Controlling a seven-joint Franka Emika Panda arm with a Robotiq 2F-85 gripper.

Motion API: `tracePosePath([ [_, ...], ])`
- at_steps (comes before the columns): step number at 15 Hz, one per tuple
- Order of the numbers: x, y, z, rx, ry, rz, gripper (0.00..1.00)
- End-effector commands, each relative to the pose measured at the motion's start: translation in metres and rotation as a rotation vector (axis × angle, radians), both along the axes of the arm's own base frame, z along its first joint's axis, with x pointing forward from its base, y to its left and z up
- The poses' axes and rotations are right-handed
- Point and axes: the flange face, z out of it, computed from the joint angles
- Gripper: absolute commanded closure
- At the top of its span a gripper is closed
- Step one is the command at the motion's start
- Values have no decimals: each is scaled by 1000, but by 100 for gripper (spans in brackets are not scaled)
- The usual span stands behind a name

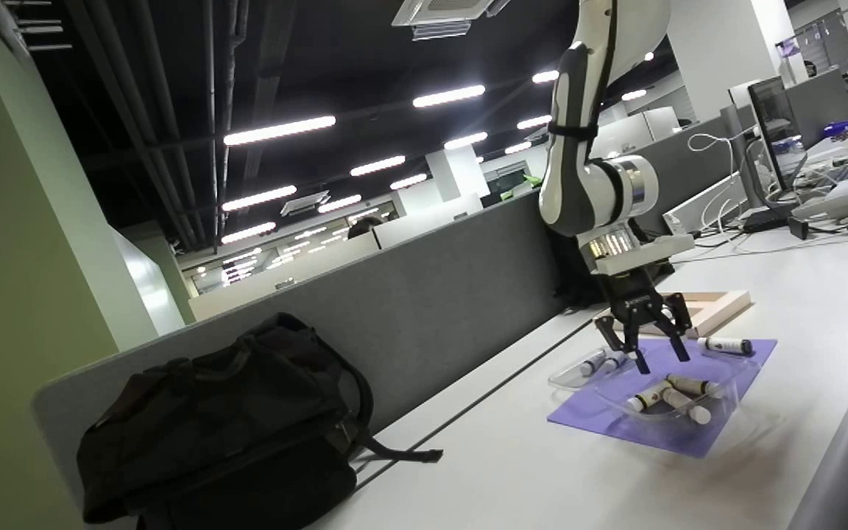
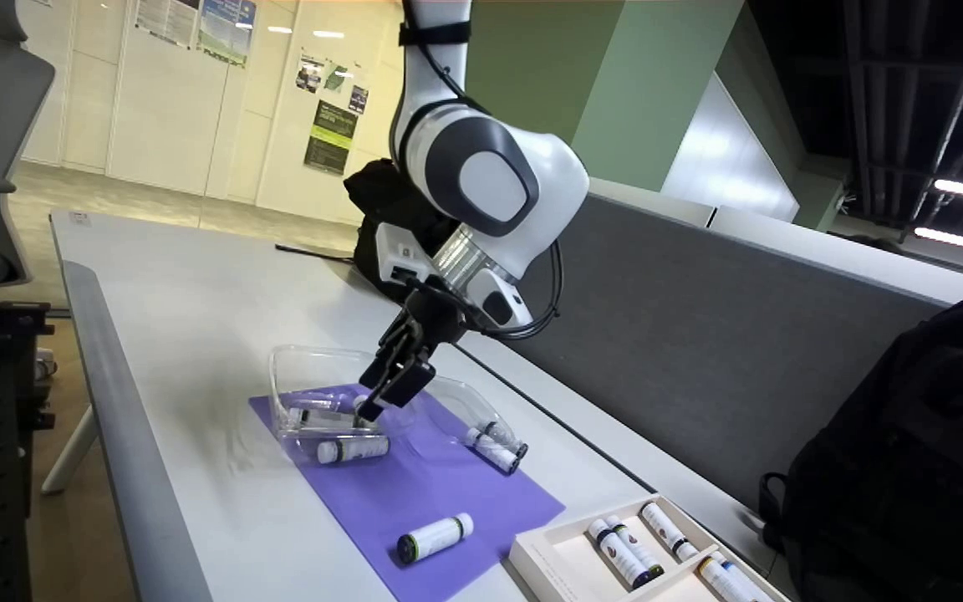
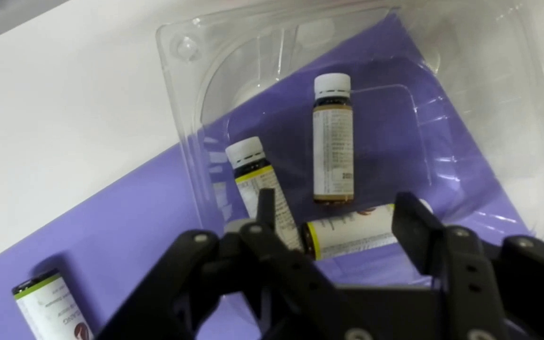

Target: Remove one bottle from the clear box and put back two more

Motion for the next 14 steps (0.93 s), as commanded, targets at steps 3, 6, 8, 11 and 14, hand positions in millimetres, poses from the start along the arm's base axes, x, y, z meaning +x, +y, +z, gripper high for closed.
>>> tracePosePath([
  [3, 8, -48, 30, 16, -45, -80, 0],
  [6, 17, -85, 34, -8, -152, -244, 0],
  [8, 21, -107, 33, -12, -201, -353, 0],
  [11, 24, -138, 32, -5, -241, -528, 0],
  [14, 27, -156, 26, -8, -260, -688, 0],
])
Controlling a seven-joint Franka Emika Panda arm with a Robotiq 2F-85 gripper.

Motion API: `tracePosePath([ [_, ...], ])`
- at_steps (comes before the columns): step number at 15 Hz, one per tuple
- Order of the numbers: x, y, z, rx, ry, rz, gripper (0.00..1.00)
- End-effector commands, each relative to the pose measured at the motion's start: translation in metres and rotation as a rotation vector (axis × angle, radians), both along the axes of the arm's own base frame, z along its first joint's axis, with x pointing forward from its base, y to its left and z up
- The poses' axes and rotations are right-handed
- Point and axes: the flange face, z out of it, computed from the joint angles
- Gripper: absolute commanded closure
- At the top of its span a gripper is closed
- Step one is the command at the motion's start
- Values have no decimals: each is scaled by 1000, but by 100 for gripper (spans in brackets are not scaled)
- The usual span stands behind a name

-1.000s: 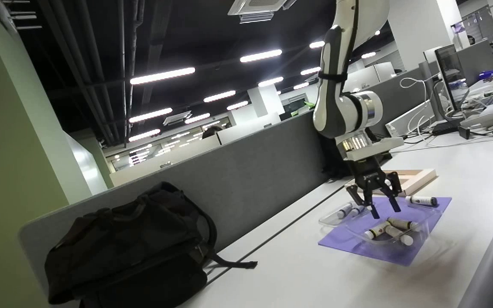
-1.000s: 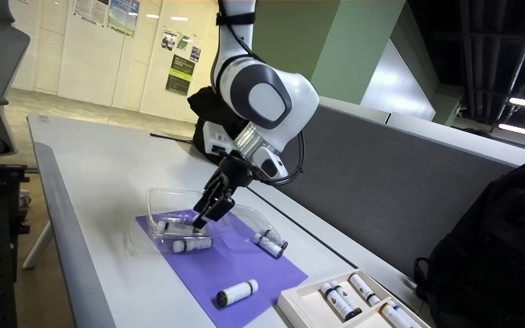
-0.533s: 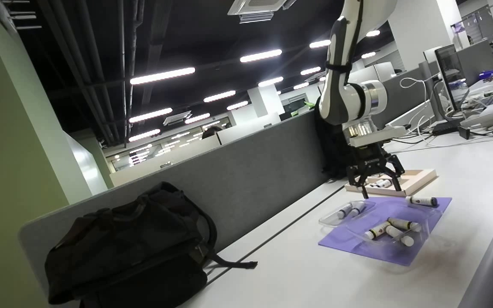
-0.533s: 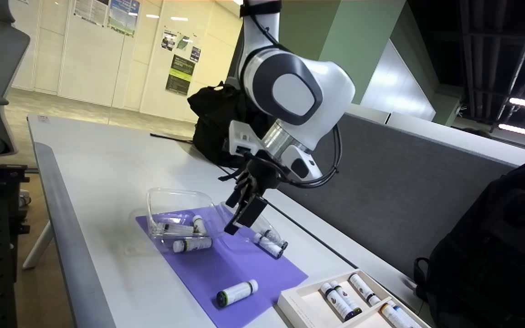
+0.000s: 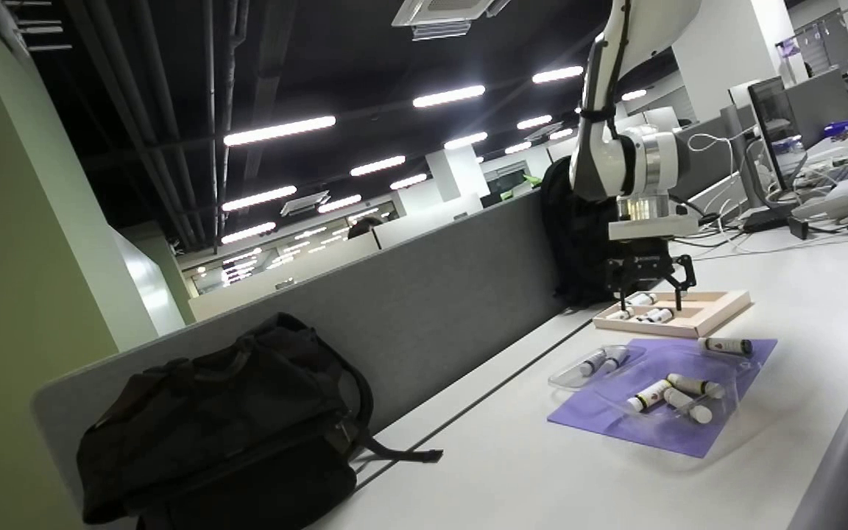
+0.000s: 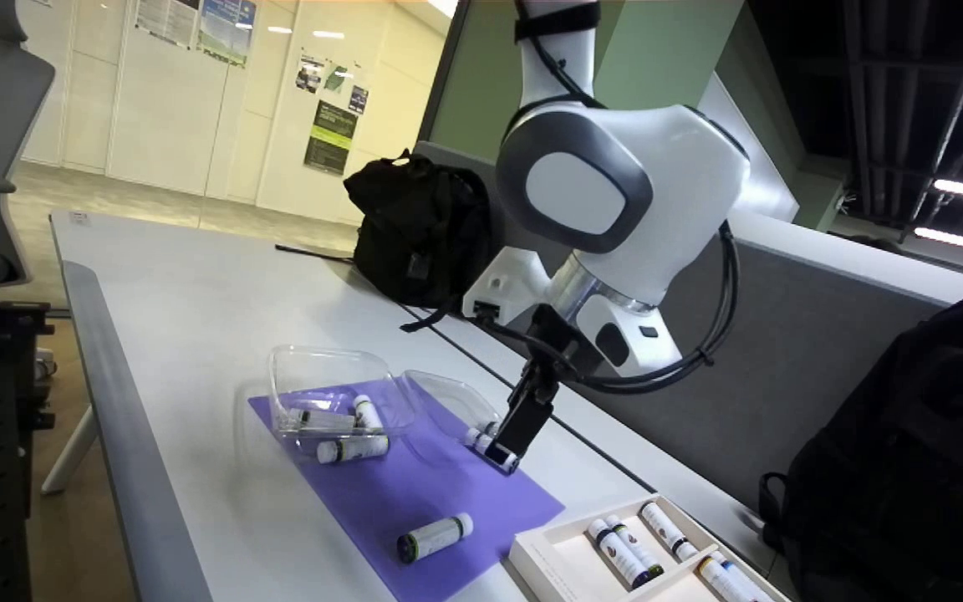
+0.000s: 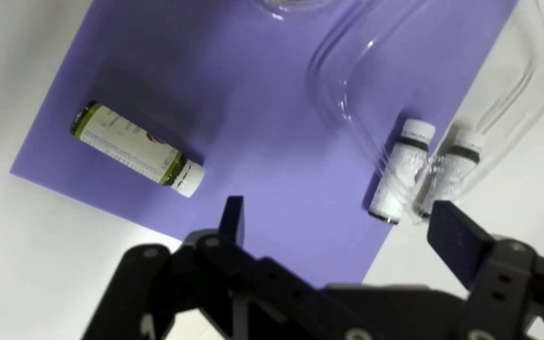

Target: Remove one bottle from the clear box and put back two more

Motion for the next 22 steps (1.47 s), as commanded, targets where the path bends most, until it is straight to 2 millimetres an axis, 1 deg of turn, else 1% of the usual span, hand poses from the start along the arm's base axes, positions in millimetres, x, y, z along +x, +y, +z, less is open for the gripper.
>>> tracePosePath([
  [1, 9, -18, -8, 13, 1, -194, 0],
  [6, 12, -36, -26, 30, 84, -411, 0],
  [9, 15, -38, -35, 50, 142, -476, 0],
  [11, 19, -36, -42, 73, 182, -498, 0],
  [16, 34, -26, -50, 119, 222, -527, 0],
  [22, 47, -9, -60, 150, 283, -510, 0],
])
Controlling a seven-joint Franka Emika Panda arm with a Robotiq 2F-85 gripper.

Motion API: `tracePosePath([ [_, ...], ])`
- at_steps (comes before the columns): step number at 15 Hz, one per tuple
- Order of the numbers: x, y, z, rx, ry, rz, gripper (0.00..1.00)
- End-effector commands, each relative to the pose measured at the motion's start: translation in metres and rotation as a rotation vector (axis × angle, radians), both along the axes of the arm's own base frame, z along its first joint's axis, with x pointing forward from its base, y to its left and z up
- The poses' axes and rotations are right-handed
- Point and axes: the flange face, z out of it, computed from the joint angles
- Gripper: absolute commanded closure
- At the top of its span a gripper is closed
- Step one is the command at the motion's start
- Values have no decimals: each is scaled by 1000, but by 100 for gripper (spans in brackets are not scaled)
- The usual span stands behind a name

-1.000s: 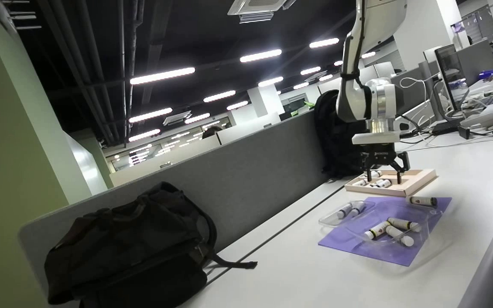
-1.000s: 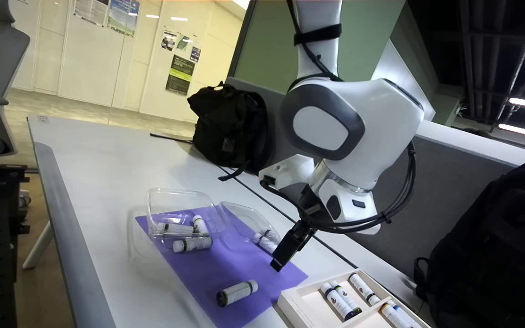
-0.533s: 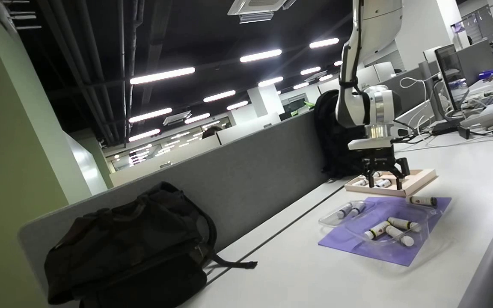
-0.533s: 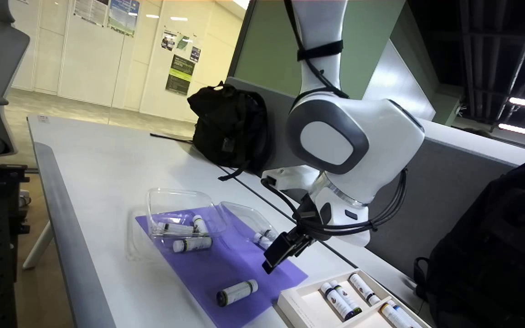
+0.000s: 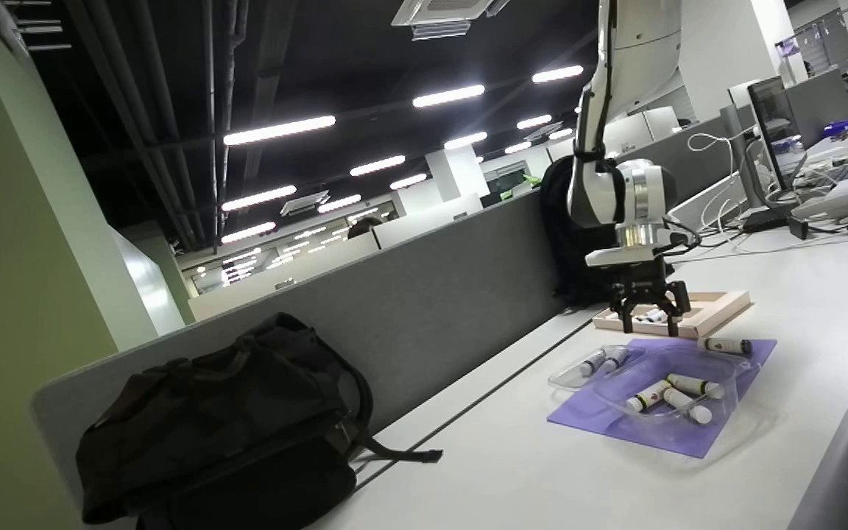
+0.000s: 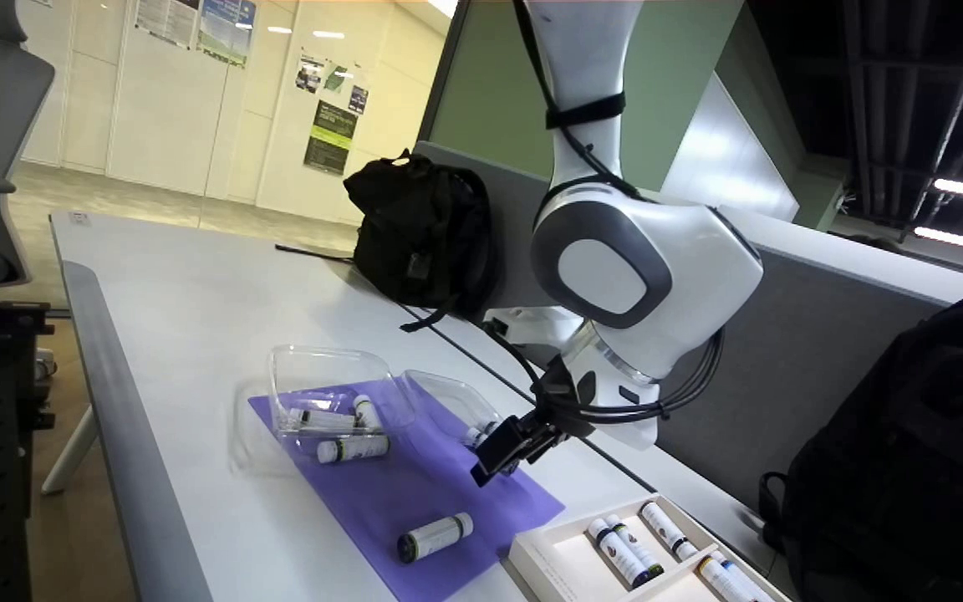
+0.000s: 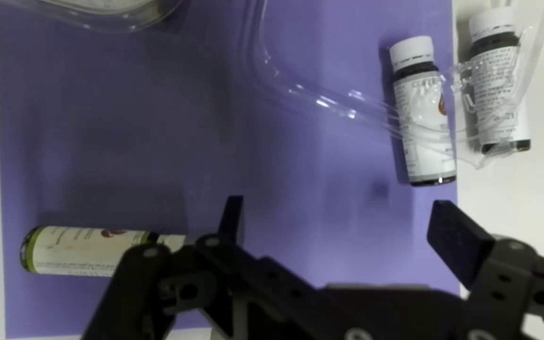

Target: Remove one bottle from the clear box and put back two more

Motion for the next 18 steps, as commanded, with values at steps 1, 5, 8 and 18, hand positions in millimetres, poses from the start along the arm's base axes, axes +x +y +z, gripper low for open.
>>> tracePosePath([
  [1, 13, 9, -5, 35, 50, -15, 0],
  [5, 15, 16, -9, 62, 87, -4, 0],
  [8, 16, 18, -11, 65, 112, 12, 0],
  [18, 13, 8, -9, 14, 133, 30, 0],
])
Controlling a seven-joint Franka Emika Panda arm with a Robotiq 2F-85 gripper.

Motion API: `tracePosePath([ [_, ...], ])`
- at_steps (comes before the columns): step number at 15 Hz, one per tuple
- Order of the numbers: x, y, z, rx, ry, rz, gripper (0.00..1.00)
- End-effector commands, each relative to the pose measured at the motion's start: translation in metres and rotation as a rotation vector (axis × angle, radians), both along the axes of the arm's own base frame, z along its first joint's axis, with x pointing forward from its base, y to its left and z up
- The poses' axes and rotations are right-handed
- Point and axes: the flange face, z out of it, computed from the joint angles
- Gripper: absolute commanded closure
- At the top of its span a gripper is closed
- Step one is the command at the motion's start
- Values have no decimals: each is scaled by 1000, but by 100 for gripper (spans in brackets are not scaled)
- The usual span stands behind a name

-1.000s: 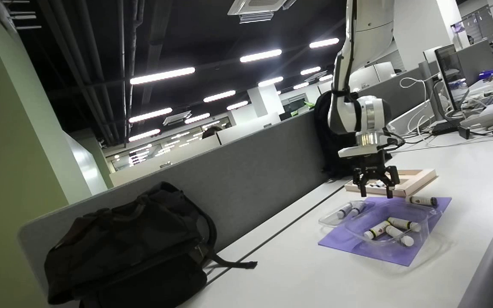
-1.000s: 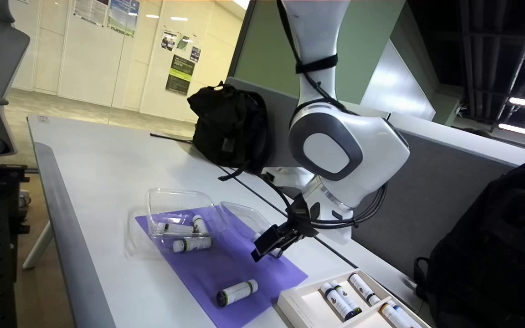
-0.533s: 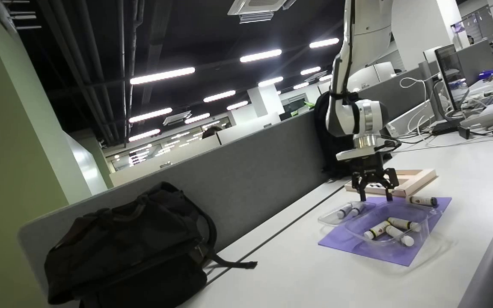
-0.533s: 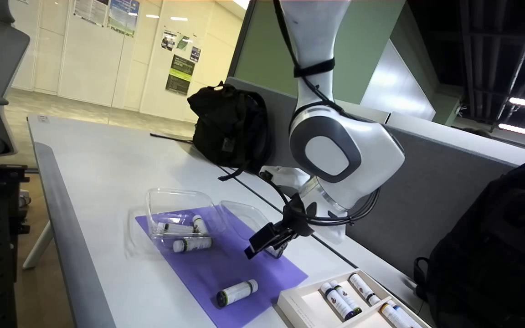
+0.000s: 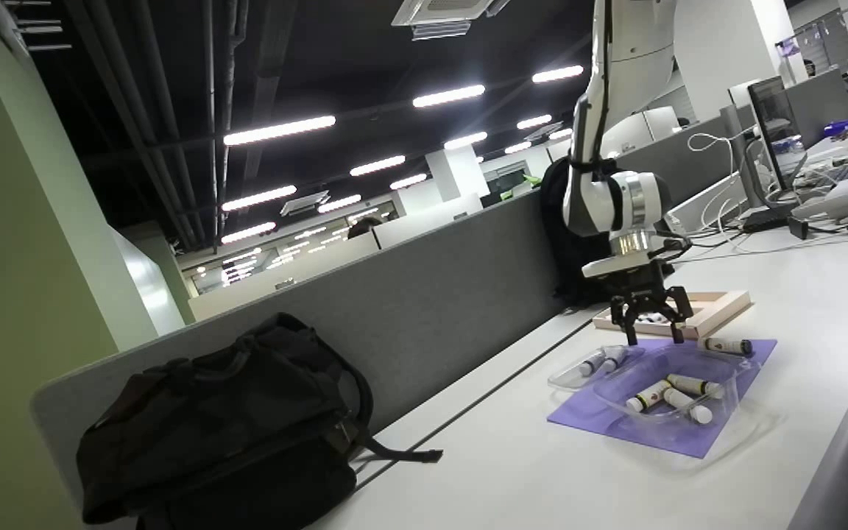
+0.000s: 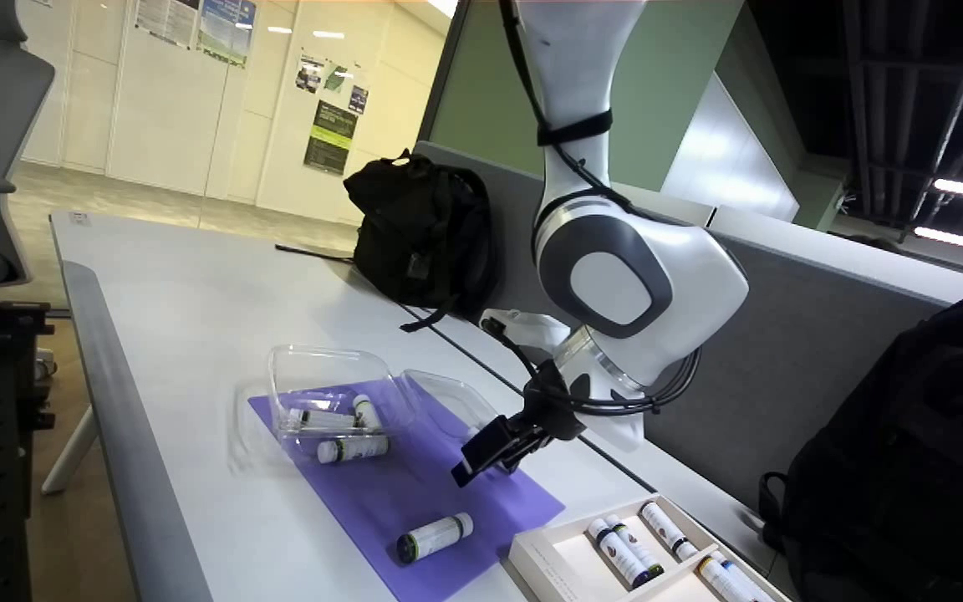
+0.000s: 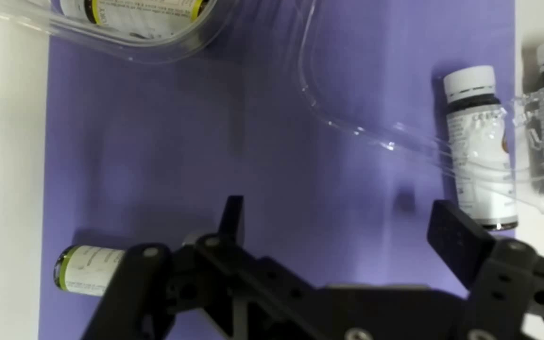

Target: Remove one bottle from the clear box and put back two more

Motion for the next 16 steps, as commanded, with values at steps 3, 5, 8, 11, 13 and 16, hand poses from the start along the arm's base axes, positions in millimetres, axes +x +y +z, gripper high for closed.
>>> tracePosePath([
  [3, 7, -2, 1, -18, 23, -14, 0],
  [5, 8, 2, -2, -21, 33, -5, 0],
  [8, 9, 11, -8, -15, 43, 8, 0],
  [11, 10, 29, -6, 2, 27, 40, 0],
  [13, 11, 44, 0, 4, 3, 70, 0],
  [16, 14, 63, 6, 5, -18, 110, 0],
])
